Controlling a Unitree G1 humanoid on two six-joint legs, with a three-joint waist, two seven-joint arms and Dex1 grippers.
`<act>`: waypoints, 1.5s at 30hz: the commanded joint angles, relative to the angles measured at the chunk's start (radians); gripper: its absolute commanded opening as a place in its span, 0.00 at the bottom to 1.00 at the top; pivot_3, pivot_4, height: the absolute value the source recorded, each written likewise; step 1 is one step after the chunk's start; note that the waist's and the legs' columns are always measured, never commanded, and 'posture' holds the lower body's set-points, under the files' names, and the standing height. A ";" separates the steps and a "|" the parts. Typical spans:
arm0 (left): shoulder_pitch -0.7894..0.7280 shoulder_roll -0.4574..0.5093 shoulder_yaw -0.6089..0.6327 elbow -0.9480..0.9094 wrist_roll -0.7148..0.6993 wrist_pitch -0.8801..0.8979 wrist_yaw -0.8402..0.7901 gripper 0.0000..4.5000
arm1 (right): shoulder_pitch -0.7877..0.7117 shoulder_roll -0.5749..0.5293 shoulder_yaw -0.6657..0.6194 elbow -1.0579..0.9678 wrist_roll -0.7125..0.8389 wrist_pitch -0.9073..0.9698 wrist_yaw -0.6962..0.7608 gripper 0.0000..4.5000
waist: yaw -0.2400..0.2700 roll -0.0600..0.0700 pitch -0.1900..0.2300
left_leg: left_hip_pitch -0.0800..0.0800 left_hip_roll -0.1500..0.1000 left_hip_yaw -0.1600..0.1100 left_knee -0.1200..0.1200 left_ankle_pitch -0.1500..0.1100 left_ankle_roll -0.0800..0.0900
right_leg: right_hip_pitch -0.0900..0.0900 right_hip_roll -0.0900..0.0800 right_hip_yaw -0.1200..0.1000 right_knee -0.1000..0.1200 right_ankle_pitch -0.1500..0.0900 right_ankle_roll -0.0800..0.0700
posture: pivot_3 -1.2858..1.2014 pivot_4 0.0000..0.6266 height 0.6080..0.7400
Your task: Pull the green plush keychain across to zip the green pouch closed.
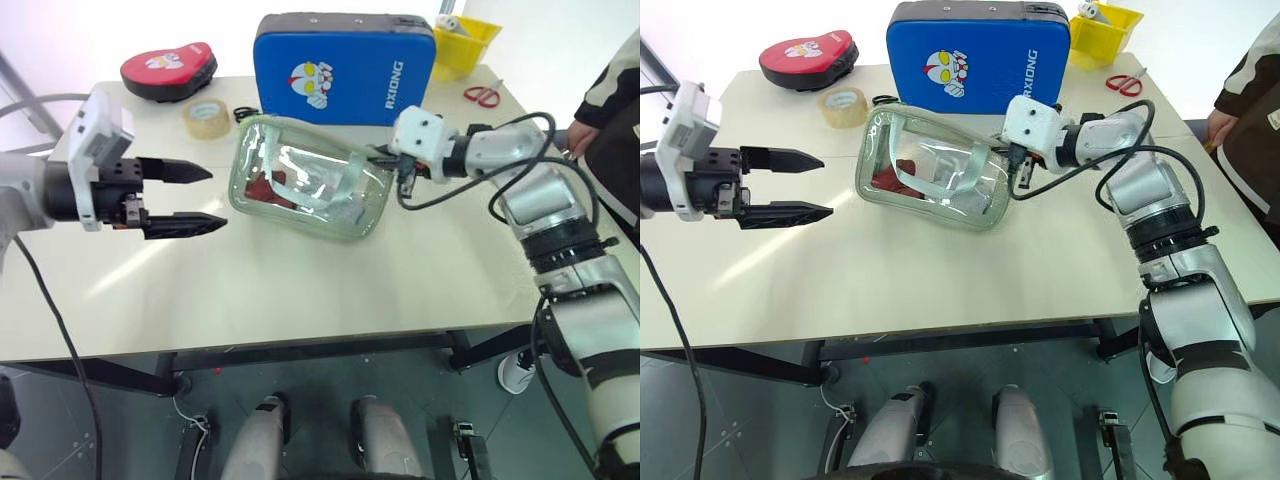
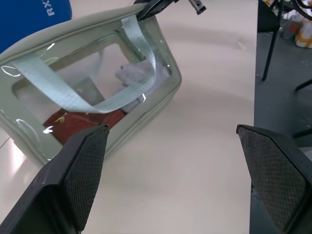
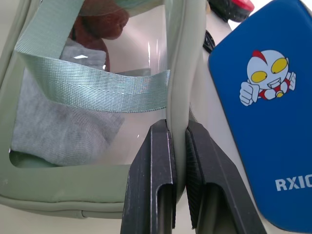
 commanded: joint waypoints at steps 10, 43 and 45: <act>0.026 0.022 0.033 0.004 0.014 -0.041 -0.027 1.00 | -0.122 0.006 -0.119 0.229 -0.039 -0.391 0.031 0.01 | -0.001 0.000 0.000 | 0.000 0.000 0.000 -0.001 0.000 0.000 | 0.000 0.000 0.001 0.000 0.000 0.000 | 0.52 0.24 1.00; -0.023 0.011 0.008 0.036 0.029 -0.031 0.001 1.00 | -0.036 0.211 -0.104 -0.212 -0.037 0.155 -0.005 0.99 | -0.022 0.000 0.000 | 0.002 0.001 0.002 -0.001 0.000 -0.001 | -0.002 0.002 0.004 0.005 0.000 0.000 | 0.52 0.24 1.00; -0.016 0.014 0.014 0.034 0.029 -0.033 -0.002 1.00 | -0.047 0.234 -0.081 -0.182 -0.074 0.149 -0.032 0.99 | -0.023 0.000 0.000 | 0.002 0.001 0.002 -0.001 0.000 -0.001 | -0.002 0.001 0.004 0.005 0.000 0.000 | 0.52 0.24 1.00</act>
